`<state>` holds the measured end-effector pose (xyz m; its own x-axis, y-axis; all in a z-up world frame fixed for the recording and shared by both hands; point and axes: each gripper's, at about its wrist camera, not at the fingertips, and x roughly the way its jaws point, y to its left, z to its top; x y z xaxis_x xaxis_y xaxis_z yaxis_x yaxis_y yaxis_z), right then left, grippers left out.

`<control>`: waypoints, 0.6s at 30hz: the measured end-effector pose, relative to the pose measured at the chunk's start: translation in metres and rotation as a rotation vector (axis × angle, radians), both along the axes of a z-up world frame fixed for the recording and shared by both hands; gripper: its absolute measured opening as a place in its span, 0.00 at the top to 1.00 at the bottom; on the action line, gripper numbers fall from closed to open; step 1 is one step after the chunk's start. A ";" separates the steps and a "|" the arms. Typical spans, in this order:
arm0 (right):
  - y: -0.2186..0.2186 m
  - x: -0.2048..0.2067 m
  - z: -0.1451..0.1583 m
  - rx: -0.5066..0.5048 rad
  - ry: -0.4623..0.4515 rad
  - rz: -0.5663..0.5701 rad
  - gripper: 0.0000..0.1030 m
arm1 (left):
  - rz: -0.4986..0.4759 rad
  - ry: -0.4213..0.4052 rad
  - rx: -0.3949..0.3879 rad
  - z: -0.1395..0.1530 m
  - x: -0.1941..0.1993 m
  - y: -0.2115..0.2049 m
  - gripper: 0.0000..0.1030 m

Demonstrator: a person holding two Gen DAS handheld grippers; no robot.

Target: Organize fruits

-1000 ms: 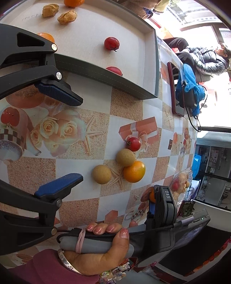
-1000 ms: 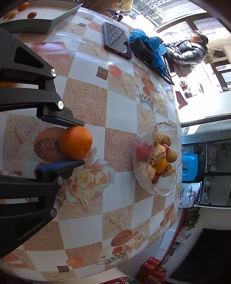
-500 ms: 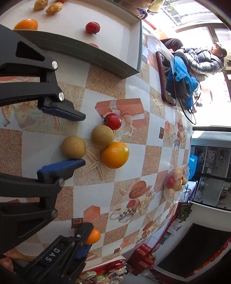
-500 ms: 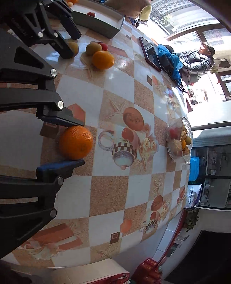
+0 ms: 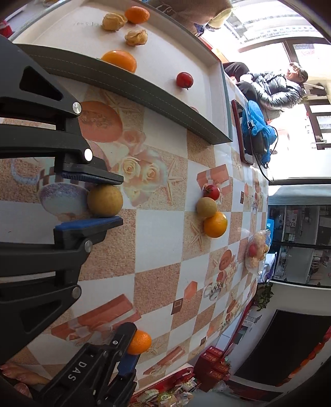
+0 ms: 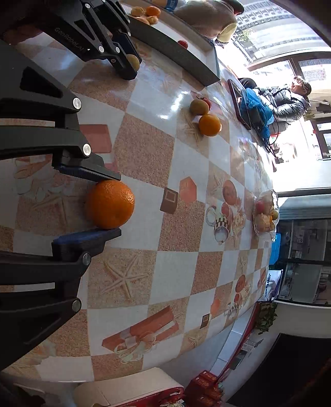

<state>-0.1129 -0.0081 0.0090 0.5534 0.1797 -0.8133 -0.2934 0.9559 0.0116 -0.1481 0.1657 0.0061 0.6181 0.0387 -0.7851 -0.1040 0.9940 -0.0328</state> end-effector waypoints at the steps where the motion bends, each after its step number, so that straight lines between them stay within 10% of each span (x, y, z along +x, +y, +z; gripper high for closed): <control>1: 0.002 -0.007 0.000 -0.010 -0.014 0.013 0.64 | -0.010 -0.005 -0.012 0.000 -0.002 0.001 0.68; 6: -0.001 -0.016 -0.003 -0.026 -0.033 0.014 0.18 | -0.004 -0.002 -0.052 0.001 0.006 0.004 0.24; 18: 0.000 -0.003 -0.006 -0.015 0.004 -0.010 0.17 | -0.009 -0.007 0.012 -0.006 0.014 -0.002 0.18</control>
